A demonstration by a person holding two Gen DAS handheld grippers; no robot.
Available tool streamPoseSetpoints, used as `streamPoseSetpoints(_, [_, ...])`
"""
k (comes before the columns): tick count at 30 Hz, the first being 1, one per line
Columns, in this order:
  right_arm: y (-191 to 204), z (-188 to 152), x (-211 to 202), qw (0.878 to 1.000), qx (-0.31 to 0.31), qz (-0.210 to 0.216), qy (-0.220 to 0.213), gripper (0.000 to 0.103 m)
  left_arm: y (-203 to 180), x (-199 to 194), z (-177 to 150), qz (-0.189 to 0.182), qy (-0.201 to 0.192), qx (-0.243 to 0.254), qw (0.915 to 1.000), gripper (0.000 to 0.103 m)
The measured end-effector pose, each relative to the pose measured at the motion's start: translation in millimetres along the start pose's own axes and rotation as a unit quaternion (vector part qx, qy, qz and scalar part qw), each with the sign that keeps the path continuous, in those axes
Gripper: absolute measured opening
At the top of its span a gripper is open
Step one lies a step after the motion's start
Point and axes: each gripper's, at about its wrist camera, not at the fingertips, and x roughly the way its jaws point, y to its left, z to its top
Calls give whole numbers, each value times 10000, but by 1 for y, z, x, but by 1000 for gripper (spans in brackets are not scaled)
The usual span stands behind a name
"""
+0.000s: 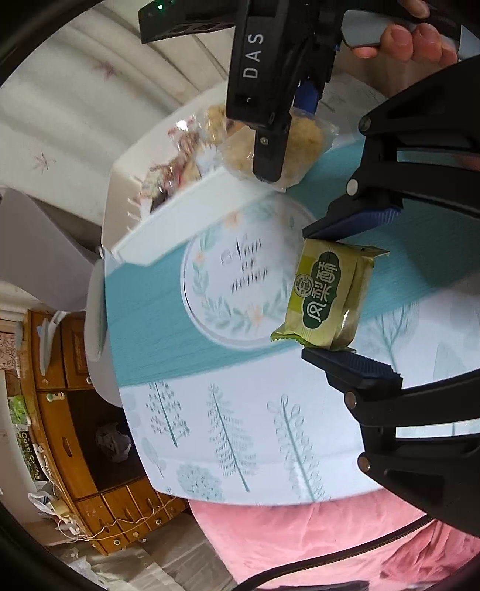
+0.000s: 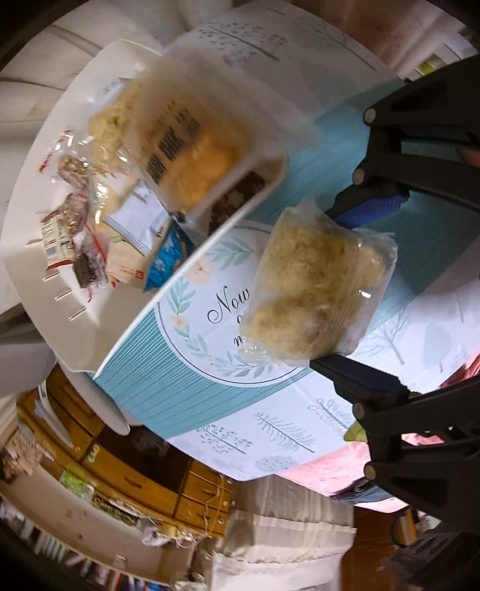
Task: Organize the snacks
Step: 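Carry the green packet with the left tool while the right tool carries the rice-cake bag to the tray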
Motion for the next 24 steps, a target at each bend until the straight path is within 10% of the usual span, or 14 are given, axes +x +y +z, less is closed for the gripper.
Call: streamPoseSetpoints(24, [-113, 107, -79, 9899, -1315, 405, -354, 67, -176, 5, 53, 243, -530, -591, 9966, 56])
